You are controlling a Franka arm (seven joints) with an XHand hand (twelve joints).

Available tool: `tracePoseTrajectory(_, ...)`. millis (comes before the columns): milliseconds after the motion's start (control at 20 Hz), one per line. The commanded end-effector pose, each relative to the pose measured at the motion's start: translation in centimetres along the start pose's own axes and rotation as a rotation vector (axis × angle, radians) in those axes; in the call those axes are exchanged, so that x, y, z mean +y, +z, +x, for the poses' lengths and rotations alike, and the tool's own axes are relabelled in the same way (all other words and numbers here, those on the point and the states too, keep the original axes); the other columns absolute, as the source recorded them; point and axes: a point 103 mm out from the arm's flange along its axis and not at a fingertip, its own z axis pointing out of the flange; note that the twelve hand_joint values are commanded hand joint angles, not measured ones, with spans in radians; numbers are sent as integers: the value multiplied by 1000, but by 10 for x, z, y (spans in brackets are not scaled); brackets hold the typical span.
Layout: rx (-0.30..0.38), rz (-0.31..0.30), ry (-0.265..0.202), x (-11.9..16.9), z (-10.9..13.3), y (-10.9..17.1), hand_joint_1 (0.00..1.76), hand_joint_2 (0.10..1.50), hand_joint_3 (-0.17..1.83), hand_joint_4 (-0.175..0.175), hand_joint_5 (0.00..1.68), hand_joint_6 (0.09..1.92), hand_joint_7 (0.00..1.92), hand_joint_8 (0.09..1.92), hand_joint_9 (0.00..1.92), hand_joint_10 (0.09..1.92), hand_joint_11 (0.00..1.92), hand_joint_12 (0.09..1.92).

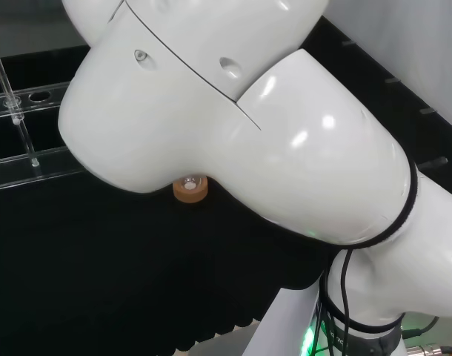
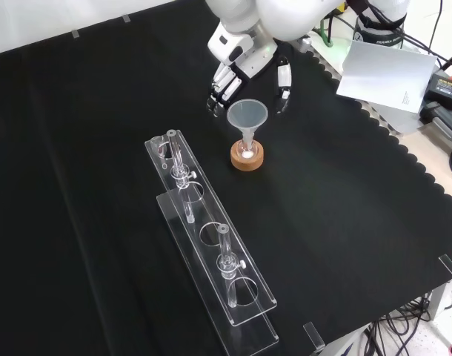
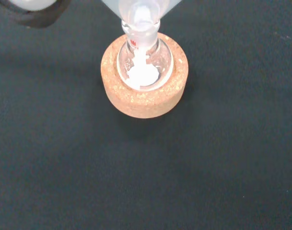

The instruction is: Remove the funnel from the round-bottom flask.

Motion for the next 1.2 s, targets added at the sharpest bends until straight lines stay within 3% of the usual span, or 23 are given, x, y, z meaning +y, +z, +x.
tracePoseTrajectory(50,-3,11,-10,12,3,10,723,639,347,-54,116,87,0,506,147,872,451,1449)
tracePoseTrajectory(700,-64,24,2,21,9,21,746,637,382,-52,169,87,21,705,263,805,493,1416)
tracePoseTrajectory(1200,-97,-18,17,20,9,18,760,715,485,-59,348,87,254,707,584,621,623,1304)
